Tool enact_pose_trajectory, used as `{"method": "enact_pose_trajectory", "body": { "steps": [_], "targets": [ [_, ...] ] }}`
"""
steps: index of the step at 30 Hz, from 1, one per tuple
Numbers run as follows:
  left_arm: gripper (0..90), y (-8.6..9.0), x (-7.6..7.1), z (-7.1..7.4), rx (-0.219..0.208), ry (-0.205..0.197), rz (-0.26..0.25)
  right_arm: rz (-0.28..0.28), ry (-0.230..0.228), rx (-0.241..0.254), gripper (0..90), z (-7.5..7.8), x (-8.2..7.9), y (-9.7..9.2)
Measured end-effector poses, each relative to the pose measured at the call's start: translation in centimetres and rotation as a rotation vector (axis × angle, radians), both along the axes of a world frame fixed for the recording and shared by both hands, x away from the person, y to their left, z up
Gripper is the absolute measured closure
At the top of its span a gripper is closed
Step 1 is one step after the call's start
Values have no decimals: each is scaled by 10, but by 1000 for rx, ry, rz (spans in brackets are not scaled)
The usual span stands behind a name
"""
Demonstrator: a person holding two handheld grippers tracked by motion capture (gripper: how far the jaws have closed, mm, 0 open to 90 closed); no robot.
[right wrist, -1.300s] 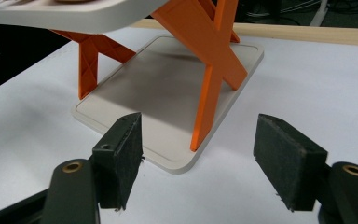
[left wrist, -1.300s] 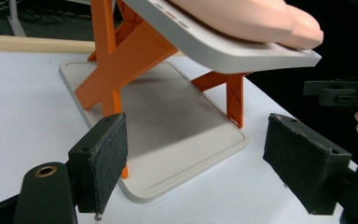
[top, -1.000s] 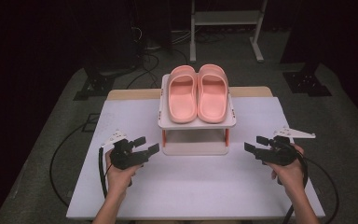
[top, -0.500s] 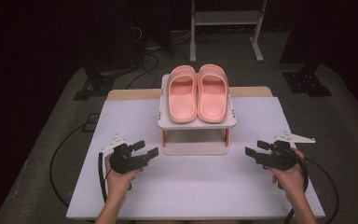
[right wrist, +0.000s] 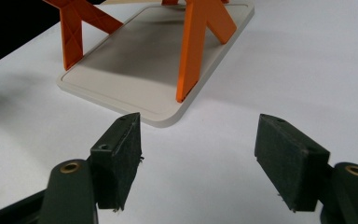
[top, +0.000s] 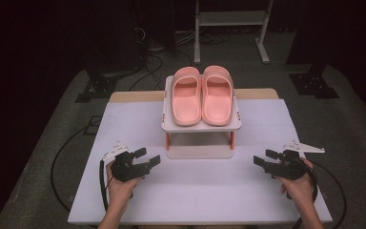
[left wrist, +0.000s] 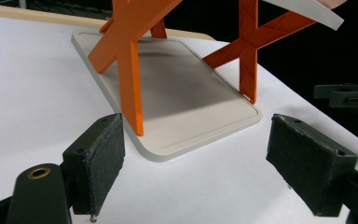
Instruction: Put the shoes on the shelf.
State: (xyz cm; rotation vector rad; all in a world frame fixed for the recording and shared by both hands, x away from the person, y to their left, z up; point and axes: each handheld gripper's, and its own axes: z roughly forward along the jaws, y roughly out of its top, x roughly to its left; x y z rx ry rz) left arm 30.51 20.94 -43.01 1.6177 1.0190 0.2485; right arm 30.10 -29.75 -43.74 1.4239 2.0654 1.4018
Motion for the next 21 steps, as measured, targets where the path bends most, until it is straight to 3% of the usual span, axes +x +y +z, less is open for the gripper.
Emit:
{"method": "enact_pose_trajectory", "body": {
  "steps": [13, 21],
  "targets": [
    [179, 5, -9, -6, 24, -13, -5, -14, 11, 7, 311, -15, -12, -8],
    [166, 5, -15, -19, 34, -1, -2, -9, 2, 25, 308, -27, -30, -12]
  ]
}}
